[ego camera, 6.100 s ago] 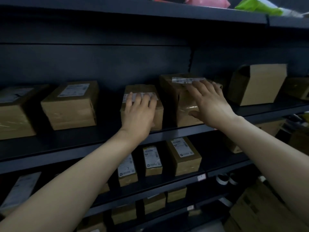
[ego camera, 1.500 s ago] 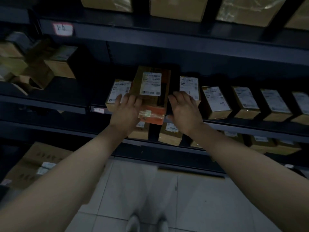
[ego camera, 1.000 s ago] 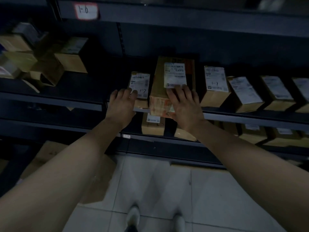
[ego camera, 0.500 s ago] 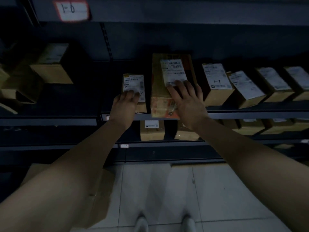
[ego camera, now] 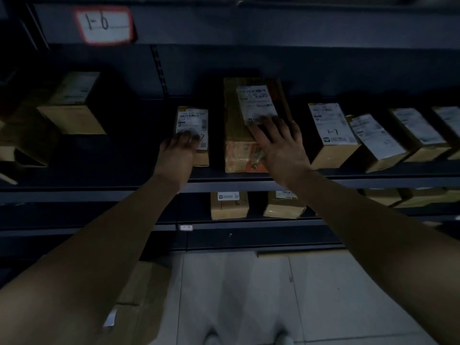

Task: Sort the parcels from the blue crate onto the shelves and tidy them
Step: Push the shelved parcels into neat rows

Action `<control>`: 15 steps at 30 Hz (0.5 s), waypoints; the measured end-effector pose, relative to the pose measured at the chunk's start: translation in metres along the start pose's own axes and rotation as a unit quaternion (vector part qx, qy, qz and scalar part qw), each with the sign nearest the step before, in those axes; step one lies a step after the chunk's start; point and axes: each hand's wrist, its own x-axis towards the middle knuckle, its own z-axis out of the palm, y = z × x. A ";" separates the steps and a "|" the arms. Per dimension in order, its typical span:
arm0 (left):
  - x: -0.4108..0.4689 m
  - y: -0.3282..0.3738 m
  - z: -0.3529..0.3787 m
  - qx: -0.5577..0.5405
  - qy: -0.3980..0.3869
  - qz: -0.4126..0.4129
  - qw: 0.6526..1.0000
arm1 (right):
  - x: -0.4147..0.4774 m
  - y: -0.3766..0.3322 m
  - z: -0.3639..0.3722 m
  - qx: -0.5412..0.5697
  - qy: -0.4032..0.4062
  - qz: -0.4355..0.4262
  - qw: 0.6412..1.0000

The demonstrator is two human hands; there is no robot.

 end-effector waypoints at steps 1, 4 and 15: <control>0.000 0.000 0.000 0.005 -0.004 0.002 1.000 | 0.001 0.000 0.001 -0.002 0.002 -0.001 1.000; 0.000 0.003 0.000 0.006 -0.004 -0.003 1.000 | 0.001 0.001 0.001 0.004 0.002 -0.003 1.000; -0.010 0.081 -0.038 -0.060 0.117 0.092 0.987 | -0.060 0.058 -0.016 0.004 0.012 0.089 0.996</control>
